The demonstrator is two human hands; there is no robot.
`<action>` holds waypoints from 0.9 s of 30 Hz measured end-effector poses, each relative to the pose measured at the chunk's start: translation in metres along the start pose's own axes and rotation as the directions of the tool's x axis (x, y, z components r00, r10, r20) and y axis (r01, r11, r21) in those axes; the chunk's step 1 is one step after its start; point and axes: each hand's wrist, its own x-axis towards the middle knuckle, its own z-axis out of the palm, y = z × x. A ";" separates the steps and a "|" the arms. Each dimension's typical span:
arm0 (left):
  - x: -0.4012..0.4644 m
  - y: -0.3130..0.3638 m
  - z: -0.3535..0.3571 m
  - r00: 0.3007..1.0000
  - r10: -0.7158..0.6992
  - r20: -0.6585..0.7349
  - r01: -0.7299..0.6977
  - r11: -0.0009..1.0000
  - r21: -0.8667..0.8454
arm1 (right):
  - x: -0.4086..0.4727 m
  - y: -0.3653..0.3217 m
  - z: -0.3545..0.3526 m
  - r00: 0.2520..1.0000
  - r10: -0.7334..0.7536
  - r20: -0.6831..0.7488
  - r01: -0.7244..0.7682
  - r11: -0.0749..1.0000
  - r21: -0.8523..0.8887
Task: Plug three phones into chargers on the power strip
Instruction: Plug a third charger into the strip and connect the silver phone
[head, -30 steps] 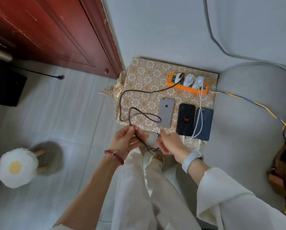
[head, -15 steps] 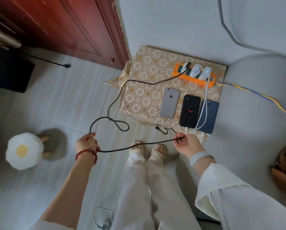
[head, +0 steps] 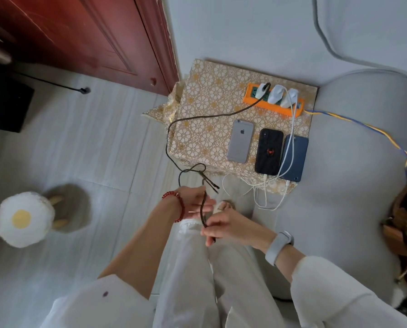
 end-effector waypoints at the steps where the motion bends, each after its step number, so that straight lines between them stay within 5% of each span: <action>1: 0.000 0.000 0.000 0.999 0.040 -0.020 -0.040 0.998 -0.040 | 0.001 0.001 0.002 1.000 0.004 -0.003 -0.004 1.000 -0.014; 4: -0.005 -0.002 -0.008 0.976 0.216 -0.029 -0.217 0.976 -0.011 | 0.006 0.007 -0.004 0.985 0.143 -0.096 -0.100 0.929 0.357; 8: -0.028 -0.020 -0.030 0.920 0.345 0.187 -0.390 0.863 0.323 | 0.028 0.018 -0.021 0.939 0.341 -0.042 -0.184 0.604 0.776; 12: -0.041 -0.036 -0.042 0.894 0.292 0.339 -0.446 0.647 0.618 | 0.053 0.004 -0.018 0.952 0.297 0.070 -0.164 0.303 0.939; 17: -0.041 -0.060 -0.067 0.947 0.127 0.295 -0.318 0.501 0.805 | 0.070 -0.008 -0.020 0.906 0.415 -0.086 0.046 0.105 0.993; 23: -0.030 -0.075 -0.110 0.994 0.101 0.044 -0.083 0.422 0.903 | 0.055 0.011 -0.044 0.832 0.495 -0.249 0.213 0.129 0.968; 27: -0.020 -0.072 -0.110 0.981 0.156 -0.112 0.037 0.418 0.908 | 0.037 0.013 -0.042 0.883 0.376 -0.281 0.095 0.443 0.891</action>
